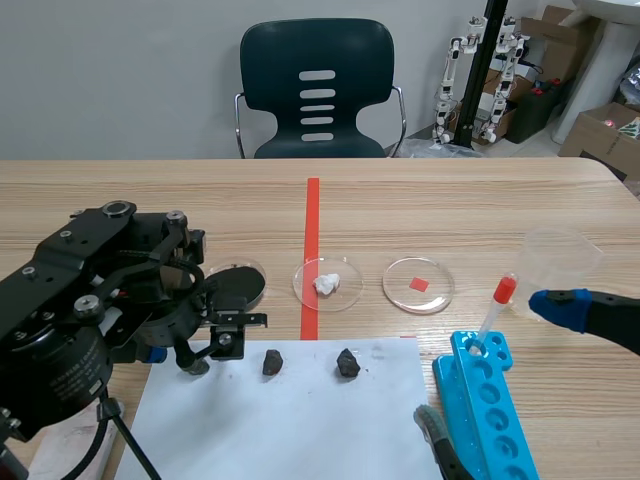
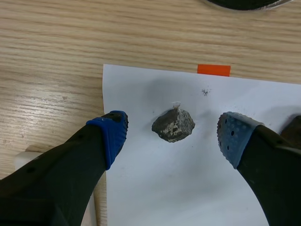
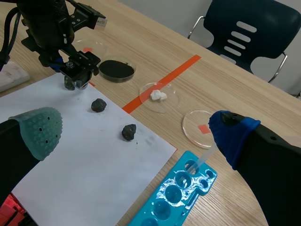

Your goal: Pick up the left mineral with the left hand

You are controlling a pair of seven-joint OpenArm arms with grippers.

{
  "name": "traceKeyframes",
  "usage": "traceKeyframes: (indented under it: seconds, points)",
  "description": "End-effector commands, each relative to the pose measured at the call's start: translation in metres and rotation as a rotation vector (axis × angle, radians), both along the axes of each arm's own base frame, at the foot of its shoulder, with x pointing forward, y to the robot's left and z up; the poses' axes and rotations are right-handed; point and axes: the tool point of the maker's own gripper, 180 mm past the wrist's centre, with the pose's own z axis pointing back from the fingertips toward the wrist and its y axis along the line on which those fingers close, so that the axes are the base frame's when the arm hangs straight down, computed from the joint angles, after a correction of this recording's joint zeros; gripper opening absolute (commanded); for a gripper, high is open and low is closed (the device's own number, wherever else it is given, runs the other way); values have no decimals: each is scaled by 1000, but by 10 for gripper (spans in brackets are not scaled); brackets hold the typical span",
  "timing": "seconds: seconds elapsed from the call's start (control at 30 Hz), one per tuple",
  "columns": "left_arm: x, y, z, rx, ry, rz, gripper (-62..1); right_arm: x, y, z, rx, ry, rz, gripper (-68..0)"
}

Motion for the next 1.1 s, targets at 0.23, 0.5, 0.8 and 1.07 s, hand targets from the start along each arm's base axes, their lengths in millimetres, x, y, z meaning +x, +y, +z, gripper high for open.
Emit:
traceKeyframes:
  seconds: [0.23,0.5,0.8,1.07]
  points:
    - [0,-4,-3,-4,8,5,-194,4,1,12,20,-39,-3,4]
    - [3,-4,-2,-3,-3,4,-313,4,1,12,20,-39,-3,4]
    - [3,-4,-2,-2,-9,4,-402,4,1,12,20,-39,-3,4]
    - [3,-4,-2,-2,-9,4,-496,4,1,12,20,-39,-3,4]
